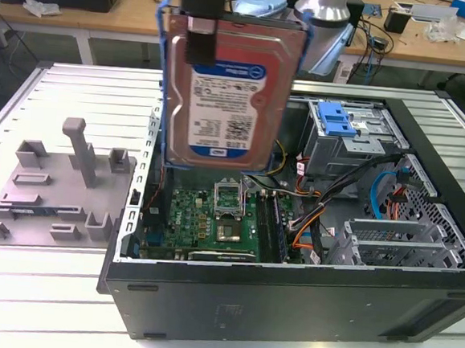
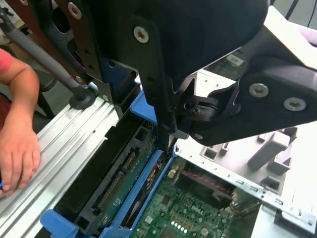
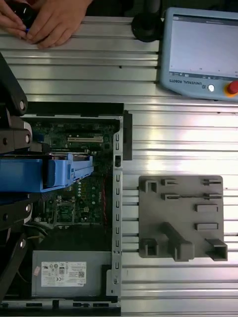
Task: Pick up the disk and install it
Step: 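Pick up the disk, then insert the disk into the insertion slot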
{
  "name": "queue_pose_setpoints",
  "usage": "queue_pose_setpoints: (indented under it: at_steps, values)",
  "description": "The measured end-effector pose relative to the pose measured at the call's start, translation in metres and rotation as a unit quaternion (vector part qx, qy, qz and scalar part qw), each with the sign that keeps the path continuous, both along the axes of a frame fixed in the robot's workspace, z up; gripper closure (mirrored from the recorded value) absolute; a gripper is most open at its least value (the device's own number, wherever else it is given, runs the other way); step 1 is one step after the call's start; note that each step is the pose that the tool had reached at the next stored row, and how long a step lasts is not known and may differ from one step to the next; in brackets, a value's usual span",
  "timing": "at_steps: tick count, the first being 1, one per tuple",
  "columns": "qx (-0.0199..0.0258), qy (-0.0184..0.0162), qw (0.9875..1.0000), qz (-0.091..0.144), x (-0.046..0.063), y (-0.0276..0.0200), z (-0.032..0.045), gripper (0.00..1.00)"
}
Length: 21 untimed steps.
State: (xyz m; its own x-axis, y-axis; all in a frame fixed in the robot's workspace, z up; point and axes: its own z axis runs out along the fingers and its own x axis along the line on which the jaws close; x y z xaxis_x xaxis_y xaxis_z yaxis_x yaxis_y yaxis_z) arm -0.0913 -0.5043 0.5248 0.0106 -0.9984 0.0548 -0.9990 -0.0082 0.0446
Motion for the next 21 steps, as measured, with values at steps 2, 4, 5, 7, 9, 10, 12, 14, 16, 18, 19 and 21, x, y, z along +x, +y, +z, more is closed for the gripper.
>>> queue_pose_setpoints:
  at_steps: [2,4,5,7,9,10,12,14,16,18,19,21]
  values:
    - [0.0000,0.0006,1.0000,0.000,0.015,-0.0055,0.0001,0.63]
    - [0.0000,0.0011,1.0000,0.000,0.032,-0.0108,0.0001,0.63]
    - [0.0000,0.0011,1.0000,0.001,0.036,-0.0120,0.0001,0.63]
    - [0.0000,0.0012,1.0000,0.001,0.046,-0.0150,0.0001,0.63]
    - [0.0000,0.0013,1.0000,0.001,0.057,-0.0184,0.0001,0.63]
    - [0.0000,0.0013,1.0000,0.001,0.060,-0.0196,0.0000,0.63]
    - [0.0000,0.0013,1.0000,0.002,0.066,-0.0215,0.0001,0.63]
    - [0.0000,0.0014,1.0000,0.001,0.067,-0.0215,0.0001,0.63]
    - [0.0000,0.0013,1.0000,0.001,0.067,-0.0215,0.0001,0.63]
    - [0.0000,0.0014,1.0000,0.001,0.067,-0.0215,0.0001,0.63]
    - [0.0000,0.0014,1.0000,0.001,0.067,-0.0215,0.0001,0.63]
    - [0.0000,0.0014,1.0000,0.001,0.067,-0.0215,0.0001,0.63]
